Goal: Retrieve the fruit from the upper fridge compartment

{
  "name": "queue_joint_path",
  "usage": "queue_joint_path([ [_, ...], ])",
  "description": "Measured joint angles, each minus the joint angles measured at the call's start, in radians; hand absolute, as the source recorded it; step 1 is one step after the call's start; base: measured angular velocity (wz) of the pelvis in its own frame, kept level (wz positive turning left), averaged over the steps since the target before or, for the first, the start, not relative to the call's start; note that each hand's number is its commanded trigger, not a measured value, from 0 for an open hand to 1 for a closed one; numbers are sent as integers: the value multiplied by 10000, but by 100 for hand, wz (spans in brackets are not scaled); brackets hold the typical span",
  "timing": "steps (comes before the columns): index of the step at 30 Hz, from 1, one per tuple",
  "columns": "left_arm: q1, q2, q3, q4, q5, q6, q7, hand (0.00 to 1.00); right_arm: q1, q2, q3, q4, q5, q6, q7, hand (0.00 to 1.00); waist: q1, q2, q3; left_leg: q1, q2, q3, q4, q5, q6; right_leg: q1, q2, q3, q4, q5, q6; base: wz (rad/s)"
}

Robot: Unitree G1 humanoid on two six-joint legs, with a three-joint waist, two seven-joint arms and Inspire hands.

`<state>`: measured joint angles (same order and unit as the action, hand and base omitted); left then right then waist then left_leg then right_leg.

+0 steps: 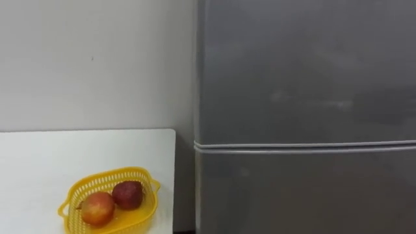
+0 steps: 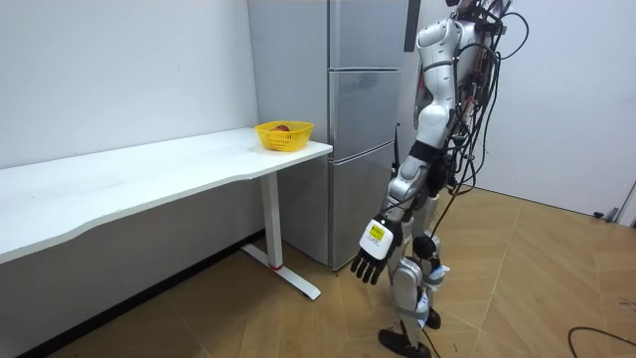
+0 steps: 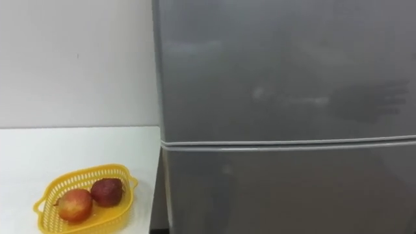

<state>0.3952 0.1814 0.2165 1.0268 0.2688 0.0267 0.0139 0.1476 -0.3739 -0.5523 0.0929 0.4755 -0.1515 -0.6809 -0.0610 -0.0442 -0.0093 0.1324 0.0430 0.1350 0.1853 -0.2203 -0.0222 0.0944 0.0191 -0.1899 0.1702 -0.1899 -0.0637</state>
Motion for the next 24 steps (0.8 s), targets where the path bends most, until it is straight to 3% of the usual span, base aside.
queue_joint_path([
  [4,60,-112,11,-254,46,150,26,0,606,721,209,1068,351,-10,-223,0,20,-7,10,-7,5,2,-1,0,1,54,5,6,-23,-5,-2,0],
  [6,60,-146,-4,-255,11,185,28,0,706,1197,387,2549,385,16,-180,0,30,-8,13,-1,-14,6,-2,-2,2,78,-9,7,-25,-20,21,3],
  [12,69,-252,-41,-328,-3,205,34,0,811,1873,1169,6305,1371,204,221,0,90,143,48,-33,-41,-50,9,-4,5,103,-28,-40,-43,-55,58,7],
  [18,10,-488,16,-351,96,208,17,0,798,2143,1449,8355,1375,342,1016,0,55,354,34,-33,-67,-88,20,-4,5,76,-57,-33,10,-97,70,-1],
  [22,-18,-581,178,-318,290,505,-258,0,775,2092,2121,10789,636,985,2823,0,138,301,40,44,-71,-104,-44,-3,5,202,-64,-146,-32,-143,57,6],
  [24,-18,-603,150,-199,300,881,-386,0,788,2083,2814,11653,-35,1593,3811,0,249,272,49,187,-86,-97,-55,-4,5,306,-80,-138,-29,-177,58,-5],
])
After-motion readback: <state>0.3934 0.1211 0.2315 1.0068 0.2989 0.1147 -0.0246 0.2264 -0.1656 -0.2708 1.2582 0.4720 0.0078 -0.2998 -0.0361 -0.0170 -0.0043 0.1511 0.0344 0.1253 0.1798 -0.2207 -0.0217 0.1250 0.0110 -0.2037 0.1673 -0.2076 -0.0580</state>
